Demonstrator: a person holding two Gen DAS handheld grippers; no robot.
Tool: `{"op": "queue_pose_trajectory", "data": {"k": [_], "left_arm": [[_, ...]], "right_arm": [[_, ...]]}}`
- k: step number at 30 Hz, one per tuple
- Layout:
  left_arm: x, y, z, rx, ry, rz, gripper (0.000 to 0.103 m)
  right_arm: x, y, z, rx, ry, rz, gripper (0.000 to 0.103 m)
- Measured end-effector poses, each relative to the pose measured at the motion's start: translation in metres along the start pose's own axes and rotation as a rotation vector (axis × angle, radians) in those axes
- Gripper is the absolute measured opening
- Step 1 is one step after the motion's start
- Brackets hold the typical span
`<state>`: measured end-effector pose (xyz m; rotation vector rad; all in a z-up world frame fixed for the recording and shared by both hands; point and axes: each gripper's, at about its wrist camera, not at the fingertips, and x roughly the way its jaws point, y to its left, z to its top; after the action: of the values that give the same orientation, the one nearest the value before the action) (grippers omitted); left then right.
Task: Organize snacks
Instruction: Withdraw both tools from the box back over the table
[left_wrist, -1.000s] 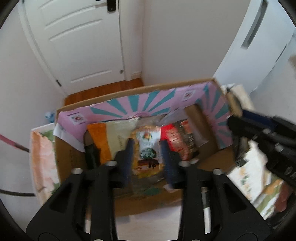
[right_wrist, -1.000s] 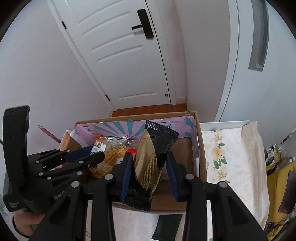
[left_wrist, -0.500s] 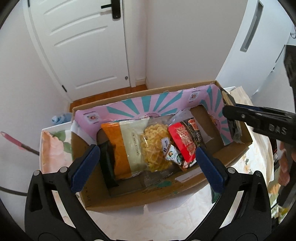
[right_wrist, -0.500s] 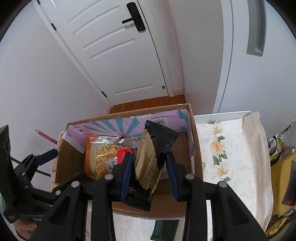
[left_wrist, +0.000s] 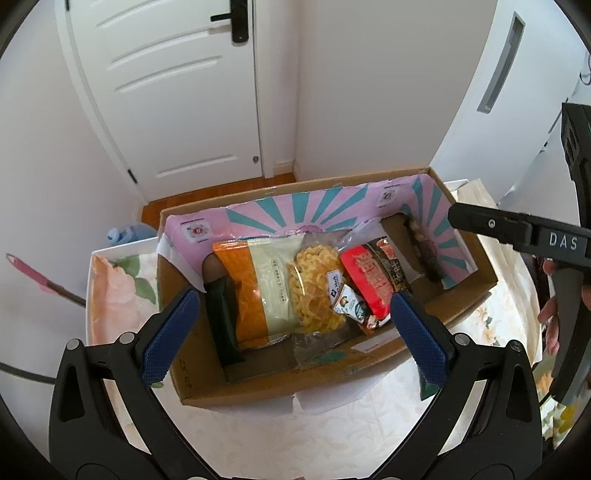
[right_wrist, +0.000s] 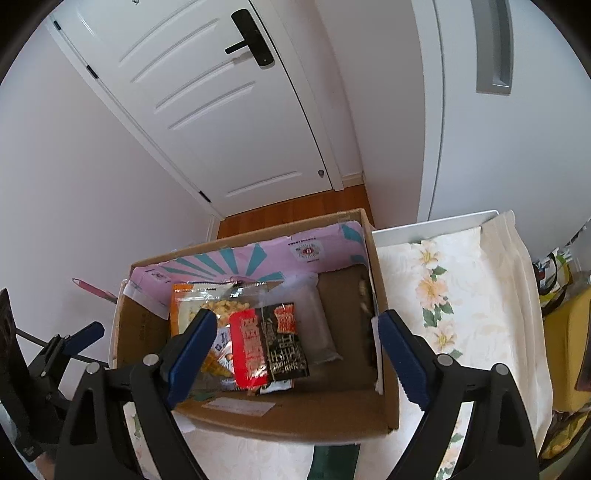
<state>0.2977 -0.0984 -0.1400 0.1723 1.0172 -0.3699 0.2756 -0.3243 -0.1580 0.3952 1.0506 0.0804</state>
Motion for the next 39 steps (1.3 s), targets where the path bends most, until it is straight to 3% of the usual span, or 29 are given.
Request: {"op": "queue_pose_trajectory", "data": {"k": [11,20,30,35,39], "left_arm": [[-0.038,-0.006,-0.004,-0.001,-0.065,-0.008,0.103],[-0.078,-0.011,-0.029,-0.064,-0.117,0.059,0.103],[-0.128,-0.019,-0.093,-0.263,-0.161,0.191,0.103],[-0.145,-0.019,-0.134,-0.368,-0.194,0.297,0.103],[-0.142,-0.013,-0.165,-0.459,-0.169,0.342,0.102]], "right_arm": [[-0.044,0.009,-0.013,-0.011,-0.072,-0.002,0.087],[-0.077,0.012,-0.033,-0.07,-0.109,0.018,0.087],[-0.115,0.017,-0.073,-0.228,-0.114,0.025,0.087],[-0.124,0.015,-0.094,-0.29,-0.129,0.024,0.087],[-0.118,0.015,-0.109,-0.317,-0.117,0.019,0.087]]}}
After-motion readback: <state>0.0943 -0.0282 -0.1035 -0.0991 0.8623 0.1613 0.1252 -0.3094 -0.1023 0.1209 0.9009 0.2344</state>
